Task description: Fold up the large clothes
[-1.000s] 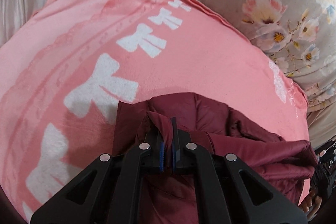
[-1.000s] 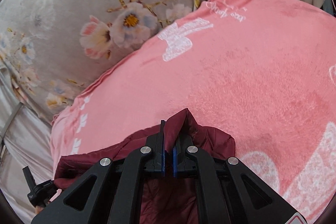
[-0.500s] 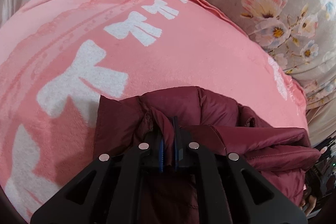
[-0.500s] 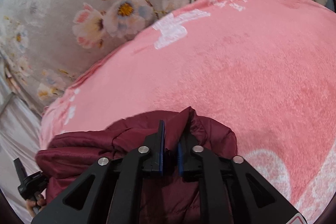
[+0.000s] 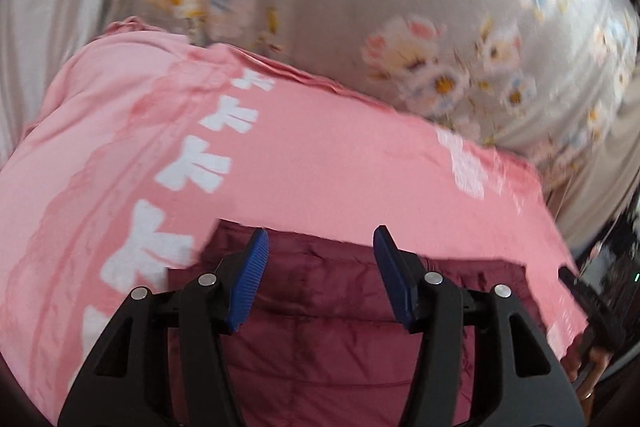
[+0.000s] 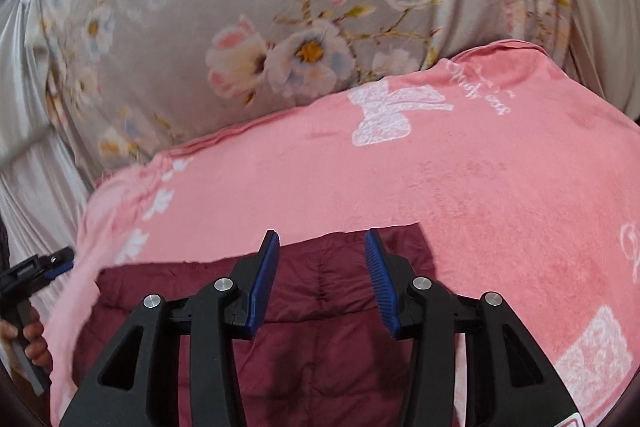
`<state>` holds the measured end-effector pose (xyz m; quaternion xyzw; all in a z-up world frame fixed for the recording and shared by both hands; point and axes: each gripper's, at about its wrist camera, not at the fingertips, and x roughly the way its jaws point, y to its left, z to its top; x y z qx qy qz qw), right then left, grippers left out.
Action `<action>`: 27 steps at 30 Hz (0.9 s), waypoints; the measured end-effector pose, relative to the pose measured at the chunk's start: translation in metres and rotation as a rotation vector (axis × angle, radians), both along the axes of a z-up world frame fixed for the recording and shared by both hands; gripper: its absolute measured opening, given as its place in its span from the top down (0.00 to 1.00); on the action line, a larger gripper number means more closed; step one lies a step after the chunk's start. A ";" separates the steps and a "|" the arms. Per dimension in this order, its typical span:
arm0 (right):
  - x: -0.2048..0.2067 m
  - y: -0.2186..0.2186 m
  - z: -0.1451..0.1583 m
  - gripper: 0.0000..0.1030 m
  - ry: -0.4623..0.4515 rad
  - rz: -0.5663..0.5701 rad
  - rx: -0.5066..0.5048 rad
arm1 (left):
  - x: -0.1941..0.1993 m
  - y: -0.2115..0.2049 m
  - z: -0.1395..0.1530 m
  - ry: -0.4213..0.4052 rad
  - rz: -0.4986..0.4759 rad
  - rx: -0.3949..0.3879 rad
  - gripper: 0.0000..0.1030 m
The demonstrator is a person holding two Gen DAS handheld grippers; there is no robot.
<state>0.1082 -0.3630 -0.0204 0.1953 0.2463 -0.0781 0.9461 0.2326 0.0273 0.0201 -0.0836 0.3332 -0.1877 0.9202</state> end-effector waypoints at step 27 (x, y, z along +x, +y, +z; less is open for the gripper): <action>0.068 0.026 -0.074 0.77 0.274 0.067 -0.066 | 0.044 -0.071 -0.111 0.124 -0.046 0.145 0.54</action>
